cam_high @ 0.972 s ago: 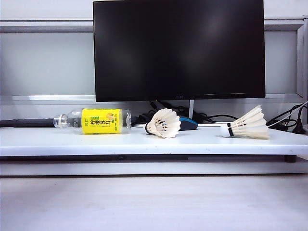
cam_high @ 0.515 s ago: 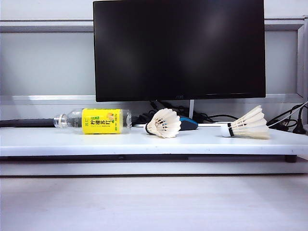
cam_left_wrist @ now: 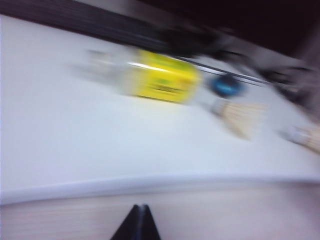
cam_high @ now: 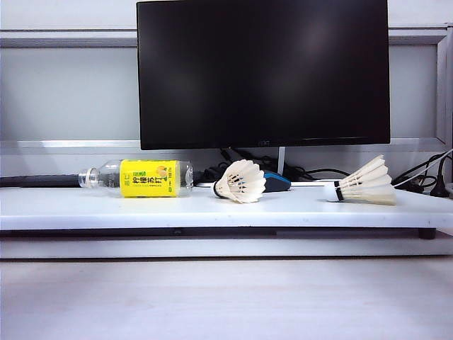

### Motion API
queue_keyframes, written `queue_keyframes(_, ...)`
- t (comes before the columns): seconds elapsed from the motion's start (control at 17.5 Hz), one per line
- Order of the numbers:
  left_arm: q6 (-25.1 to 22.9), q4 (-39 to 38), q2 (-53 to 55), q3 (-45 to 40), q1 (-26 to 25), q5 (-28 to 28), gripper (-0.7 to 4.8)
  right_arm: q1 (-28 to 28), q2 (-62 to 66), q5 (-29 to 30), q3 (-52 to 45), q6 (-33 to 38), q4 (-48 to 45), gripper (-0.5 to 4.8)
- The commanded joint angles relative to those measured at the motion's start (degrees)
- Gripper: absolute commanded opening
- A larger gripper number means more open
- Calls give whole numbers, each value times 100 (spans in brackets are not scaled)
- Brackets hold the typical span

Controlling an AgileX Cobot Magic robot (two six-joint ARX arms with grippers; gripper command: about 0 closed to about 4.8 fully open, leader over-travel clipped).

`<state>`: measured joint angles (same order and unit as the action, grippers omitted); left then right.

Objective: Stack the badminton balls on the table vertically.

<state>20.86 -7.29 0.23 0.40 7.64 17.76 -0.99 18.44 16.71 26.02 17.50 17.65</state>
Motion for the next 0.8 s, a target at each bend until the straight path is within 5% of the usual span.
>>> queue_keyframes(0.06, 35, 369, -17, -2, 4, 953, -4, 118, 1097, 20, 841, -708, 538, 95)
queue_keyframes(0.29, 31, 332, -17, 2, 7, 1572, 110, 474, 2782, 411, 2063, -1639, 1676, 89)
queue_keyframes(0.8, 385, 321, -17, 11, 11, 2472, 131, 1493, 6113, 367, 4610, -3392, 3687, 90)
